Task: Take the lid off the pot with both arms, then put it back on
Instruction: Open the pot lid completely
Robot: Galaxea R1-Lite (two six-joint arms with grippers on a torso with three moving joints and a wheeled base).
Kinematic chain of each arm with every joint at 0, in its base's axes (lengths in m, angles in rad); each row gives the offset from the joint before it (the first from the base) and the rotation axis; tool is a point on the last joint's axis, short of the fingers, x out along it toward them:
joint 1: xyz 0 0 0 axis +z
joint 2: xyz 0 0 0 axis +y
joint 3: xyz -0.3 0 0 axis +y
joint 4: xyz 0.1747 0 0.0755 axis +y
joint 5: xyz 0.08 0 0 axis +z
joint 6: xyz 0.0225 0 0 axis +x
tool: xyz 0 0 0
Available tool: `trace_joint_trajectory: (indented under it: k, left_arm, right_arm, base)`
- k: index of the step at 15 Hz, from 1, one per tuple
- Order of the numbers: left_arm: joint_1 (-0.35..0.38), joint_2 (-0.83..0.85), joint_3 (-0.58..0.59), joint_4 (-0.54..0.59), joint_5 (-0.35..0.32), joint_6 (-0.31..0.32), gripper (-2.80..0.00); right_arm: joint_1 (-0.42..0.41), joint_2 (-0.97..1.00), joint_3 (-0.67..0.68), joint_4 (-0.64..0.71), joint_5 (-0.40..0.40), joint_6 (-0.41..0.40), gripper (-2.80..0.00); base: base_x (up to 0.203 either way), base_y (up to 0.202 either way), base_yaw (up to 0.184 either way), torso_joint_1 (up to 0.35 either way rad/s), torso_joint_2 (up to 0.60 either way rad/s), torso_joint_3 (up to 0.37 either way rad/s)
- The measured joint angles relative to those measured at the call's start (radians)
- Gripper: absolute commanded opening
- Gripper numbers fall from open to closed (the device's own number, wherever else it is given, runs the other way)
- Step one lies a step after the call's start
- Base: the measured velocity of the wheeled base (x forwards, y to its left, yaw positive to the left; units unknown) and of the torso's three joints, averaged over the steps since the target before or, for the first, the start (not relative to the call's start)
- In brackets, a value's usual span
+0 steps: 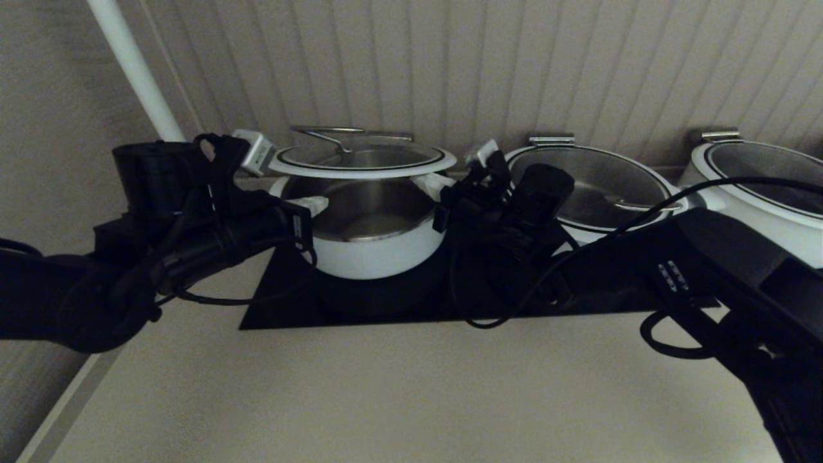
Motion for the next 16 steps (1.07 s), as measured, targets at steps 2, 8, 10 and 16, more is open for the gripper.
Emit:
trace_joint_trajectory:
  k: [2, 8, 10, 16]
  left_arm:
    - [0.000, 0.008, -0.024, 0.000, 0.015, 0.000, -2.80]
    - [0.000, 0.020, -0.049, 0.000, 0.018, 0.000, -2.80]
    - [0.000, 0.025, -0.052, -0.001, 0.018, 0.000, -2.80]
    - [0.001, 0.051, -0.095, 0.000, 0.020, 0.000, -2.80]
  right_arm:
    - [0.000, -0.001, 0.000, 0.000, 0.000, 0.000, -2.80]
    - [0.008, -0.002, 0.003, -0.003, 0.000, -0.001, -2.80]
    - [0.010, -0.002, 0.003, -0.003, 0.000, -0.001, -2.80]
    - [0.010, -0.002, 0.003, -0.002, 0.001, -0.001, -2.80]
  base:
    - [0.000, 0.000, 0.000, 0.000, 0.00, 0.000]
    - [0.000, 0.000, 0.000, 0.000, 0.00, 0.000]
    - [0.000, 0.000, 0.000, 0.000, 0.00, 0.000]
    - [0.000, 0.000, 0.000, 0.000, 0.00, 0.000]
